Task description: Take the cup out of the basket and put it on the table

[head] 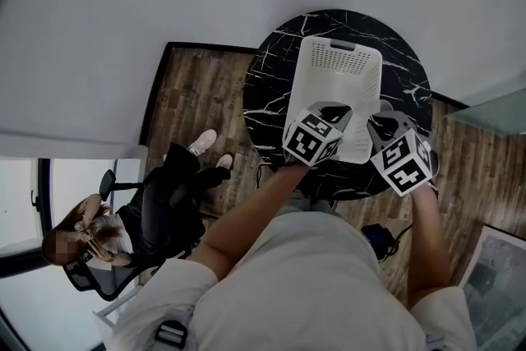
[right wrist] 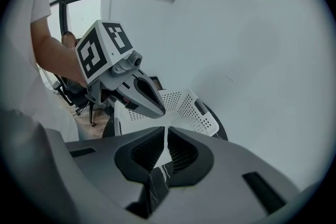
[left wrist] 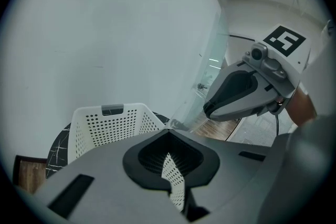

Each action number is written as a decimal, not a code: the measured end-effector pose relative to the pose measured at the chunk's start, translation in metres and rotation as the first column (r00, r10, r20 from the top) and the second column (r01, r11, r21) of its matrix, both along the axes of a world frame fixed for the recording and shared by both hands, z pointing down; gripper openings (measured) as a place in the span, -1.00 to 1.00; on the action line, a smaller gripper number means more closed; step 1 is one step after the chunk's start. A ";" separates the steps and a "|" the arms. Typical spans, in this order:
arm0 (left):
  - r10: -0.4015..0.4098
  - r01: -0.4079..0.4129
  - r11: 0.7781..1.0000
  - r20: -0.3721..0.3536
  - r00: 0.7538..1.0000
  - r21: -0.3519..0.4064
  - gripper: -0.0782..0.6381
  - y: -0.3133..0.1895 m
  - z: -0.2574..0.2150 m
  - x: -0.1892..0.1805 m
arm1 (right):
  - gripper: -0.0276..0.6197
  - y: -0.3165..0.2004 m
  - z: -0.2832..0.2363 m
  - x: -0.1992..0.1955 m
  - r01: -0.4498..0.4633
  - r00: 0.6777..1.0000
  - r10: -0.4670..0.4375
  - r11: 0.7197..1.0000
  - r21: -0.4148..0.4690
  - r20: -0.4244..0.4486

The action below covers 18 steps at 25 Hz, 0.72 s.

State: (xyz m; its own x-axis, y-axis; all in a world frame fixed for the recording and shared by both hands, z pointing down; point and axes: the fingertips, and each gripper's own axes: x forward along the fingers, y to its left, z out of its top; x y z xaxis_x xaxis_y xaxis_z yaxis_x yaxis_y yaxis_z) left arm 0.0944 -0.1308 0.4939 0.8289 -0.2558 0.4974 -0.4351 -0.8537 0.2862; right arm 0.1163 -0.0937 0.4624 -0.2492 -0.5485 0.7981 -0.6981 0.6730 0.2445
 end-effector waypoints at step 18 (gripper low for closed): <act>0.170 -0.170 0.985 -0.013 0.985 -0.007 -0.80 0.048 -0.003 0.072 | -0.84 0.048 -0.008 0.069 -0.172 0.985 0.173 0.985 0.006 -0.019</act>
State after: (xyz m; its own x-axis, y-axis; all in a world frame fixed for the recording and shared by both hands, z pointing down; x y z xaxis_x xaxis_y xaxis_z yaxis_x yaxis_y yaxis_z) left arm 0.1663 -0.0828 0.4910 0.8660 -0.1066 0.4886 -0.2801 -0.9128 0.2972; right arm 0.1855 -0.0460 0.4544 -0.1347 -0.5851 0.7997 -0.7986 0.5419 0.2619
